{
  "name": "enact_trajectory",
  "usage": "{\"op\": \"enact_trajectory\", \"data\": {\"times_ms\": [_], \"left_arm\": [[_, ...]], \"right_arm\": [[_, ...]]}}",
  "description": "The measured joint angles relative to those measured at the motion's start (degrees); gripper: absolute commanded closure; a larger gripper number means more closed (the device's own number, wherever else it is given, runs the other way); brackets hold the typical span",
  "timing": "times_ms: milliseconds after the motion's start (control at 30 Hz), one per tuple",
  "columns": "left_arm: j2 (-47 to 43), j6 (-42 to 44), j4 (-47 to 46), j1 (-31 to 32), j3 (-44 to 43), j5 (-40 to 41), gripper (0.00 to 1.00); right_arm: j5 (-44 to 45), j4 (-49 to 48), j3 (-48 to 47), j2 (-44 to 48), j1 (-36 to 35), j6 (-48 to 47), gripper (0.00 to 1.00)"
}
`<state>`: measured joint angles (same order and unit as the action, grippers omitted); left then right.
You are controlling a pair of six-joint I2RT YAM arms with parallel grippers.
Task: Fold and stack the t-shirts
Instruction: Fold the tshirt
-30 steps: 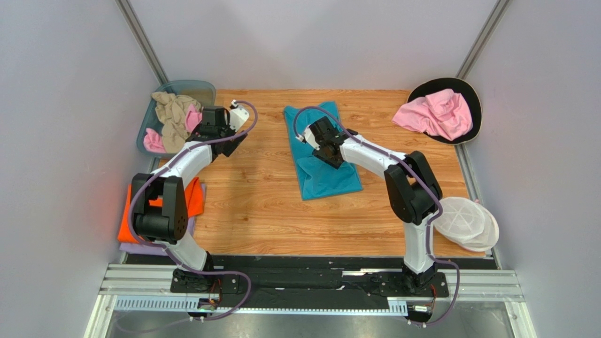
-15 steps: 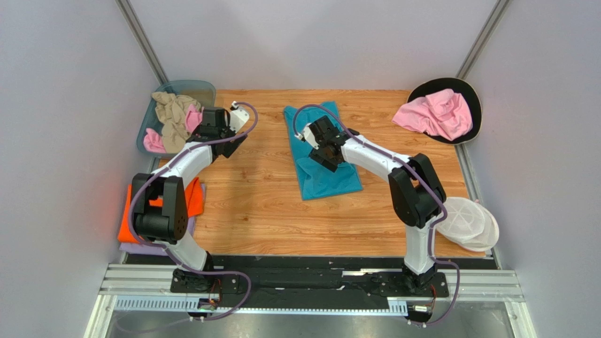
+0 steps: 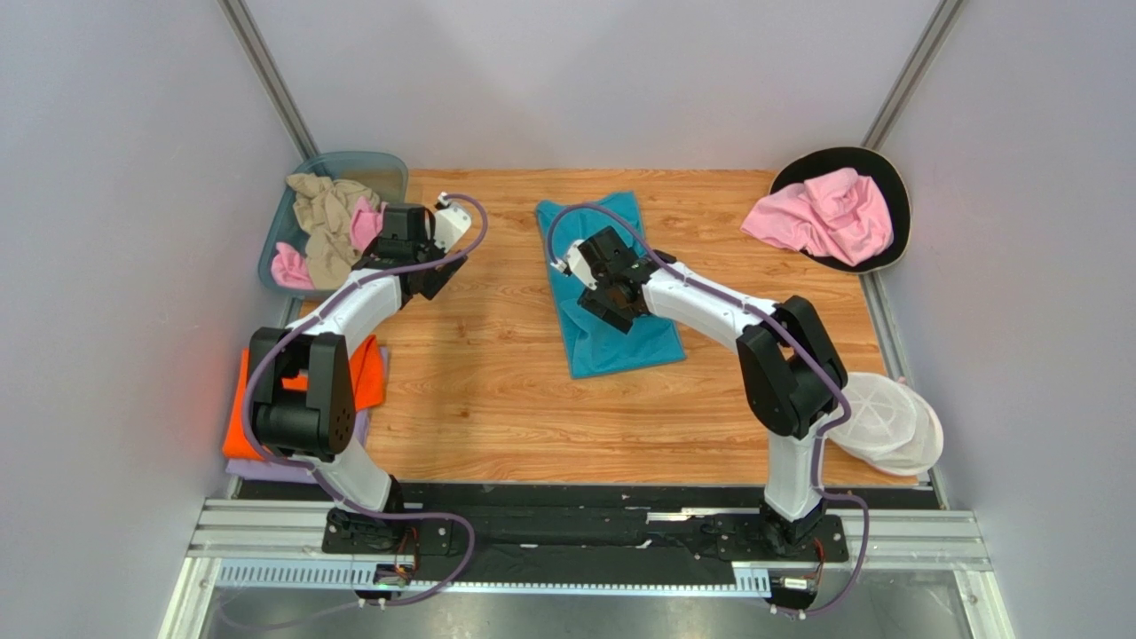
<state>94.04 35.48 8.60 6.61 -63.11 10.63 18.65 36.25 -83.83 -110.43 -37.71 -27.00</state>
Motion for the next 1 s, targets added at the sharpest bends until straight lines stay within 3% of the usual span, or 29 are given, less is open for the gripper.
{"op": "enact_trajectory", "data": {"times_ms": [367, 1000], "left_arm": [[0.1, 0.1, -1.1, 0.0, 0.3, 0.0, 0.01], [0.7, 0.7, -1.2, 0.0, 0.6, 0.0, 0.01]], "right_arm": [[1.2, -2.7, -0.4, -6.9, 1.8, -2.0, 0.30], [3.5, -4.5, -3.9, -7.7, 4.1, -4.3, 0.30]]}}
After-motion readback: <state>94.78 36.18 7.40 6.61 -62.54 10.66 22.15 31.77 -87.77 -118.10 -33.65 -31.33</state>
